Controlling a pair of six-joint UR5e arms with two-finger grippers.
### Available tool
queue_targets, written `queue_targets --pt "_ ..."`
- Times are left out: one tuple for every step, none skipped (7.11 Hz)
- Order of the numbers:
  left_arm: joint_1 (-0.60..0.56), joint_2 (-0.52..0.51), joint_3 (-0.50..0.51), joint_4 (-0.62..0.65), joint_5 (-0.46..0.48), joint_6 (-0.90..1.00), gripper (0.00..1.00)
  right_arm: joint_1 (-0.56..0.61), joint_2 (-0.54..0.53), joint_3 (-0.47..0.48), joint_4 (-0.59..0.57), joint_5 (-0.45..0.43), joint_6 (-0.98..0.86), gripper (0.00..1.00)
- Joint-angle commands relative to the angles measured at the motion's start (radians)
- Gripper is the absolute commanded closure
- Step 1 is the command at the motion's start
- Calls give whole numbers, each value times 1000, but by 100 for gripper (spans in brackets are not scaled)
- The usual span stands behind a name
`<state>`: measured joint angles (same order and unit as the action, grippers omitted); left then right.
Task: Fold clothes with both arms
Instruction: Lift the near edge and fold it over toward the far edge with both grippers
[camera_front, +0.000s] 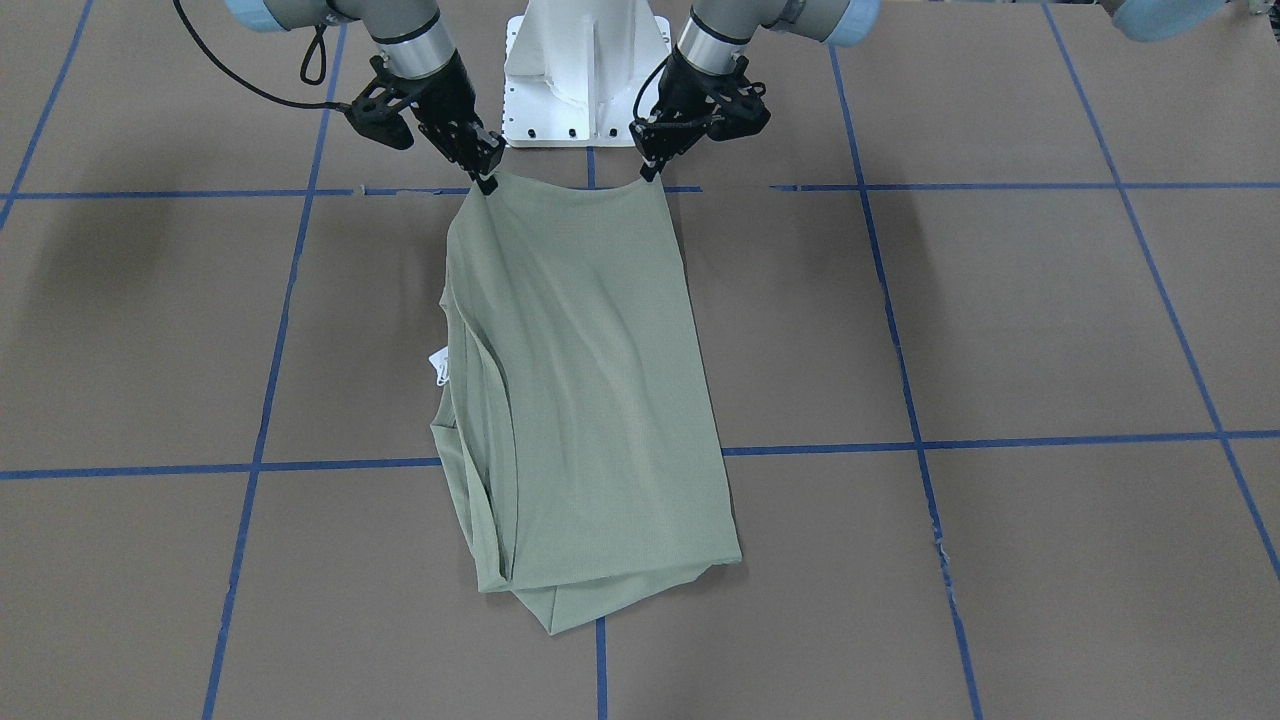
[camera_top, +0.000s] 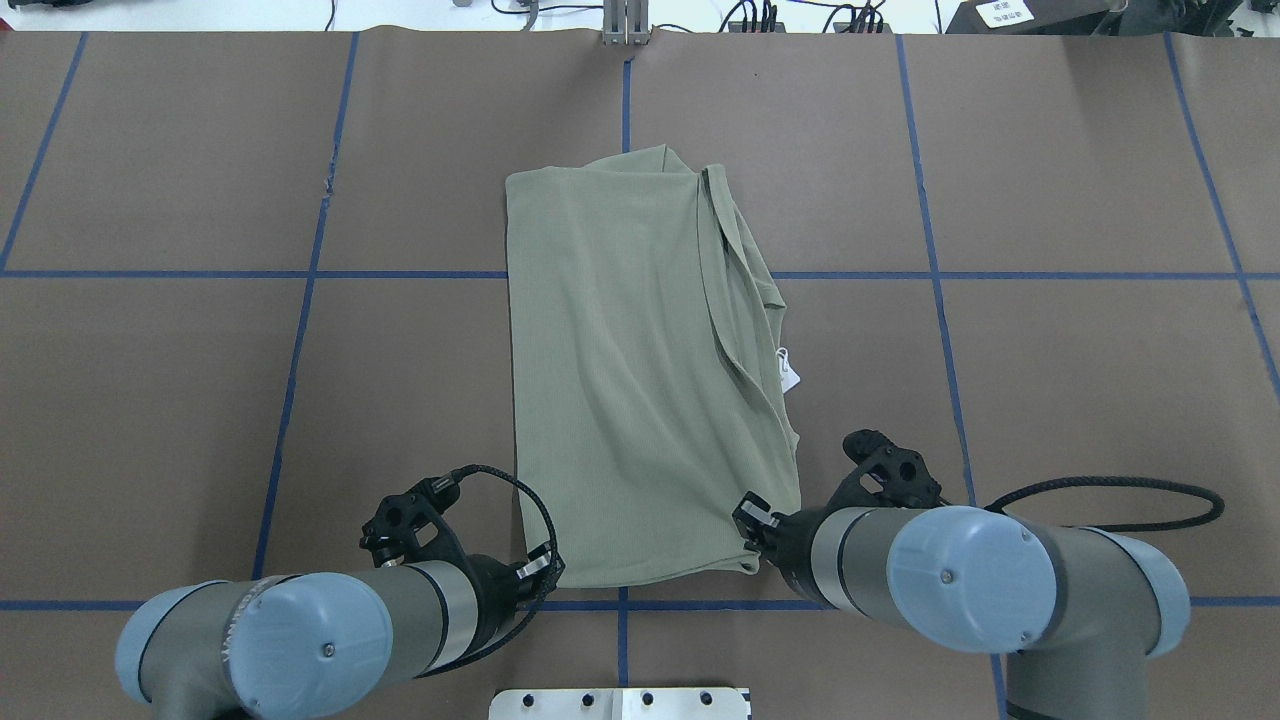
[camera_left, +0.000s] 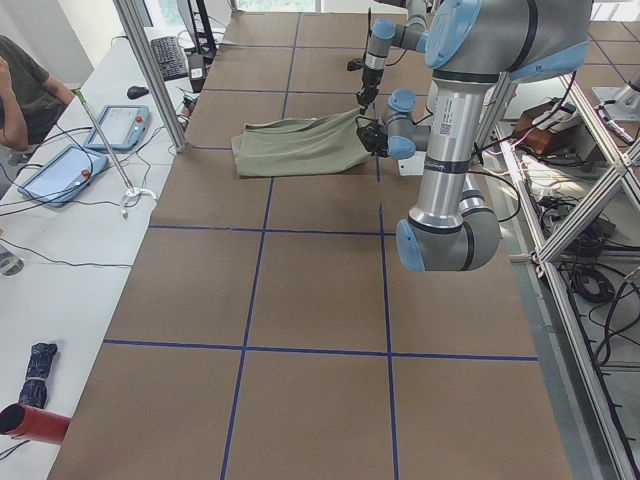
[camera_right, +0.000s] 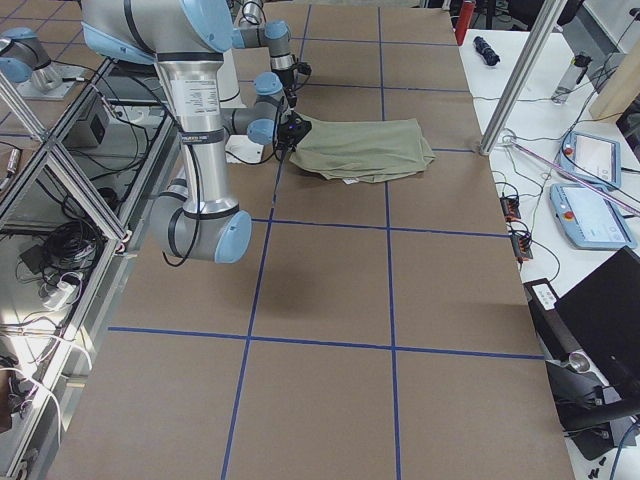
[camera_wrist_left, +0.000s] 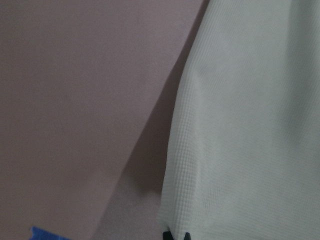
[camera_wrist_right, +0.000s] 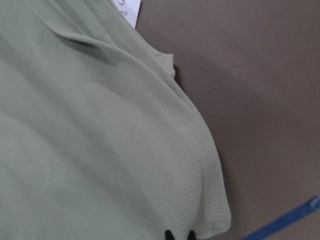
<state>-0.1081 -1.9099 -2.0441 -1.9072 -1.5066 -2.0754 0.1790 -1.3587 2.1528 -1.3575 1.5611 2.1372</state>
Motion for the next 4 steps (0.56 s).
queue_targets --pt "38 -6 -141 92 -1 -48 100 -53 -22 158 -145 -47 62 100" --pt "-3 -14 -165 92 -4 -34 100 49 -7 194 -202 -33 52 100" --pt "-106 -82 -154 97 -24 16 100 110 62 161 -254 2 9 100" --pt "-193 -112 -119 102 -38 91 100 161 170 53 -270 -1 -90 100"
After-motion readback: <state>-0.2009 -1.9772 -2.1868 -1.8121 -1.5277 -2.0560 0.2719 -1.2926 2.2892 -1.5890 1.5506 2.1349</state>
